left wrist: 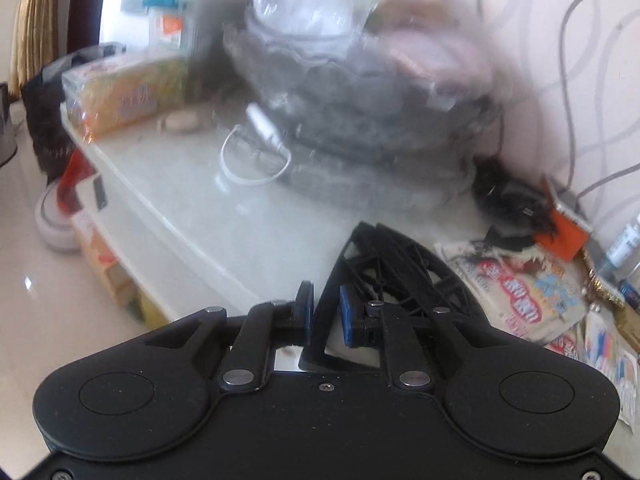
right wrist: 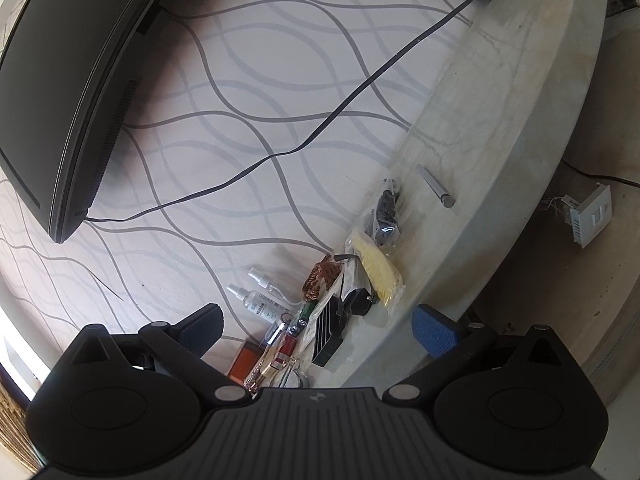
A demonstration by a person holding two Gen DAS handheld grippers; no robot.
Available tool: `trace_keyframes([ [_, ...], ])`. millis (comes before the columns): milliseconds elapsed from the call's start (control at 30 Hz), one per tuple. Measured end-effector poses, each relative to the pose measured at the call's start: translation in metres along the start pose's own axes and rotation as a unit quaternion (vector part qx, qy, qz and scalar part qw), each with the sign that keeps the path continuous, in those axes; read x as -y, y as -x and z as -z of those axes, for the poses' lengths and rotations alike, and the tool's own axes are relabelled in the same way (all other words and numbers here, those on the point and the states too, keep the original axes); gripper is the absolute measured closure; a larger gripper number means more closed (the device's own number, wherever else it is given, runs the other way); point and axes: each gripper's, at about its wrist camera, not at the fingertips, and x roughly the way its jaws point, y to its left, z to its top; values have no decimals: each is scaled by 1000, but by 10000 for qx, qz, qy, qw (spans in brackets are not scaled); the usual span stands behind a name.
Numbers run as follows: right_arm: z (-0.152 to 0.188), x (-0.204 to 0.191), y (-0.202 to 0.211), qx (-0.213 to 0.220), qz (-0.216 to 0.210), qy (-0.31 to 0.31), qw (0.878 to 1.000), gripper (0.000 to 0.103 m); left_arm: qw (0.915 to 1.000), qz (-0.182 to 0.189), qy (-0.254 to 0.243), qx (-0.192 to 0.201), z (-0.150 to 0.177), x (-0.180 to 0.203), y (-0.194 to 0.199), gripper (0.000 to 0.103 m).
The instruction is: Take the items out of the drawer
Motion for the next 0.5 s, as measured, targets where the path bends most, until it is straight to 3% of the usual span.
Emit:
trace_keyframes([
  [167,0,0,-1,-27,1,-7,10000,0,9988,-62,-356,331,-5,5,6,90],
  [233,0,-1,-1,-29,-2,1,10000,0,9979,86,-466,439,-6,8,18,90],
  [300,2,-2,0,-26,12,12,10000,0,9926,652,-956,378,1,21,36,89],
  [367,2,-3,0,-24,29,14,10000,0,9754,1415,-1685,130,13,41,57,82],
  [433,2,-4,0,-24,57,61,10000,0,9393,2113,-2641,-569,38,70,74,63],
  [500,3,-6,0,-20,83,102,9999,0,9039,2422,-3324,-1175,70,96,84,37],
])
